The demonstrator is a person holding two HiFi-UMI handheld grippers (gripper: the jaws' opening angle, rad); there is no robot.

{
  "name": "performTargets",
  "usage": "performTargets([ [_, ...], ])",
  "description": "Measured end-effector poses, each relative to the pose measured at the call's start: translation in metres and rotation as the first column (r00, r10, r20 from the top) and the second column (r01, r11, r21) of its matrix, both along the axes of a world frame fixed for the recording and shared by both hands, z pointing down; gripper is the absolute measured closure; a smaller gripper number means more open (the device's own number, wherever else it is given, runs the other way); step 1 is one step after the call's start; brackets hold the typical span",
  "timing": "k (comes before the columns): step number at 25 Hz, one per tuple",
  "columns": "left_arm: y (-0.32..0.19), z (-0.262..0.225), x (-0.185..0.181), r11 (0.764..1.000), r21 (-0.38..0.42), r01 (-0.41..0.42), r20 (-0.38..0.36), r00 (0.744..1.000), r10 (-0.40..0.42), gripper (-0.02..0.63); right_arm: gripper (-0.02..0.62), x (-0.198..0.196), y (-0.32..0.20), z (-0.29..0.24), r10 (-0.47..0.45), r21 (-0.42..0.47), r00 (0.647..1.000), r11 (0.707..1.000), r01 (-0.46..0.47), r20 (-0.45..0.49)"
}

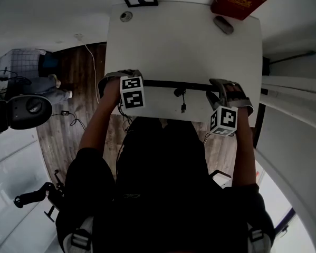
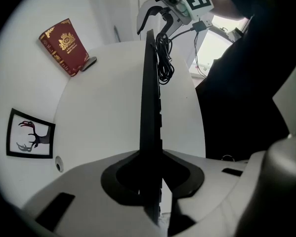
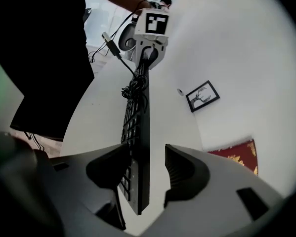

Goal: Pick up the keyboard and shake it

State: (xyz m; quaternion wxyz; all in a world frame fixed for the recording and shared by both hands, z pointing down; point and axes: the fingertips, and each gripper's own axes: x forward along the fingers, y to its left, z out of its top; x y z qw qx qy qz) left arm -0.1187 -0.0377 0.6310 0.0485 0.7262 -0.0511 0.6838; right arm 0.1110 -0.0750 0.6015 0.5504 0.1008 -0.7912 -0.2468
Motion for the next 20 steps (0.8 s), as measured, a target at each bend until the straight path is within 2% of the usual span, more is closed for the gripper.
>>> performTargets([
  [2, -0.003, 0.001, 0.001, 1.000, -0.006, 0.003, 0.002, 1.000, -0.003, 0.518, 0.361, -0.006, 0.000, 0.007, -0.055, 0.041, 0.997, 0.998, 0.057, -0.062],
  [5, -0.006, 0.002, 0.001, 1.000, -0.017, 0.015, 0.000, 1.000, -0.015, 0.518, 0.459, -0.006, 0.001, 0.016, -0.043, 0.028, 0.993, 0.999, 0.046, -0.106],
  [8, -0.008, 0.002, 0.002, 0.999, -0.030, 0.020, -0.011, 1.000, -0.020, 0.517, 0.465, -0.006, 0.000, 0.014, -0.021, -0.002, 0.997, 1.000, 0.021, -0.071],
  [12, -0.013, 0.002, 0.000, 0.999, -0.004, 0.033, -0.015, 0.999, -0.033, 0.503, 0.466, -0.007, -0.006, 0.017, -0.042, -0.016, 0.995, 0.999, 0.041, -0.092],
  [16, -0.022, 0.001, -0.001, 0.994, 0.090, 0.062, -0.007, 0.998, -0.062, 0.462, 0.466, -0.007, -0.013, 0.017, -0.049, 0.032, 0.994, 0.998, 0.052, -0.093],
  [20, -0.034, -0.004, -0.005, 0.962, 0.256, 0.097, 0.007, 0.995, -0.102, 0.413, 0.476, -0.008, -0.021, 0.017, -0.051, 0.081, 0.995, 0.995, 0.058, -0.084],
])
